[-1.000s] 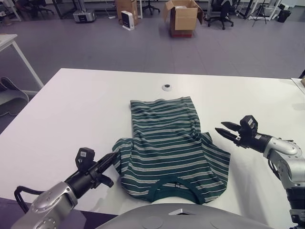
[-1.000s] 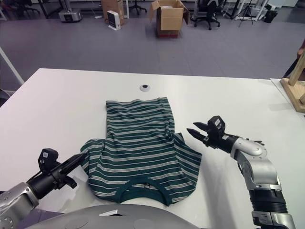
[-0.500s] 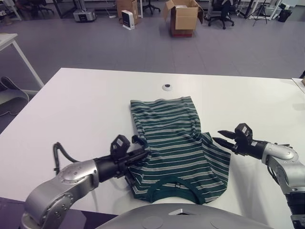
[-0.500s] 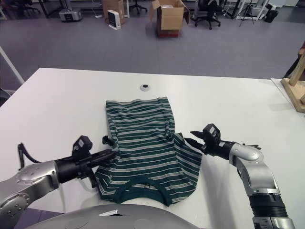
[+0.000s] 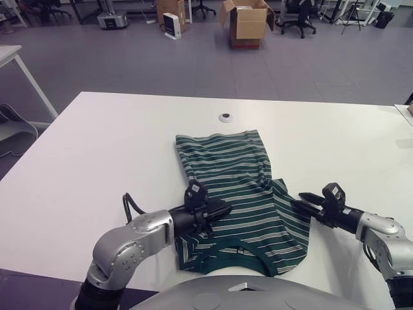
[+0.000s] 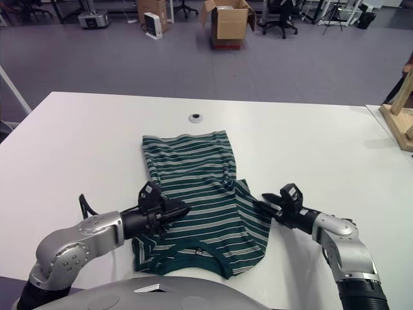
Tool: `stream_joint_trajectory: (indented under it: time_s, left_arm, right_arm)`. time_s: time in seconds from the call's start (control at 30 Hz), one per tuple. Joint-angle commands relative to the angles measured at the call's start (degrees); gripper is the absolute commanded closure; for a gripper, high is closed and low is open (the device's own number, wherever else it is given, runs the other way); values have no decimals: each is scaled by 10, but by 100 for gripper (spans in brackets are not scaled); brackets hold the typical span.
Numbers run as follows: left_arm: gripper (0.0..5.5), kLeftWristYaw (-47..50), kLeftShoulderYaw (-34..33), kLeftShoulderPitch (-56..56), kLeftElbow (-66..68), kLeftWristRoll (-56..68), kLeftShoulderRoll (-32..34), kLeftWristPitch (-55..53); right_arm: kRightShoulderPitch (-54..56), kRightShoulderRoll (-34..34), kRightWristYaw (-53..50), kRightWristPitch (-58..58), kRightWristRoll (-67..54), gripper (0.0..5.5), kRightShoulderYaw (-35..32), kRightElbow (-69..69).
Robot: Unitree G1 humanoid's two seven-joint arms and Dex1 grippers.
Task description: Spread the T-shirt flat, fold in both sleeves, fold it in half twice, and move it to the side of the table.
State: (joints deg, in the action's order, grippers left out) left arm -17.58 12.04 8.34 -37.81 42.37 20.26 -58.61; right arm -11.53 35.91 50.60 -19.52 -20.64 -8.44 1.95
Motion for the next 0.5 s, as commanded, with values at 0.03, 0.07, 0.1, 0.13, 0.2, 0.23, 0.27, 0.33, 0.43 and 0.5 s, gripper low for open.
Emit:
stream_joint_trajectory:
  time_s: [0.03, 0.07, 0.1, 0.13, 0.2, 0.23, 0.27, 0.33, 0.43, 0.5]
  left_arm:
    - [327, -7, -102, 9, -48, 67, 16, 2]
    - [314, -15, -140, 15, -69, 94, 28, 8]
    - [300, -26, -177, 29, -97, 122, 46, 16]
    - [273, -34, -204, 43, -119, 142, 61, 21]
    - [243, -56, -241, 85, -141, 134, 96, 42]
    - [243, -58, -251, 102, -137, 117, 108, 50]
    - [243, -54, -258, 119, -130, 94, 114, 63]
    - [243, -39, -277, 154, -119, 60, 111, 87]
    - [243, -43, -294, 211, -108, 32, 105, 118]
    - [239, -53, -294, 248, -95, 6, 113, 132]
  right_arm:
    - [-12, 5, 7, -22, -19, 340, -19, 13]
    - [-22, 6, 14, -38, -36, 340, -30, 11]
    - [-33, 9, 23, -59, -59, 340, -44, 5]
    - [-41, 11, 29, -76, -76, 340, -56, 0]
    - [-49, 12, 27, -105, -108, 340, -87, -3]
    - [-52, 12, 25, -117, -121, 340, -101, -3]
    - [-59, 14, 26, -124, -126, 340, -108, -1]
    - [-82, 16, 35, -144, -131, 340, -106, -8]
    - [-121, -2, 35, -165, -144, 340, -96, -26]
    - [-127, -20, 22, -176, -155, 375, -95, -31]
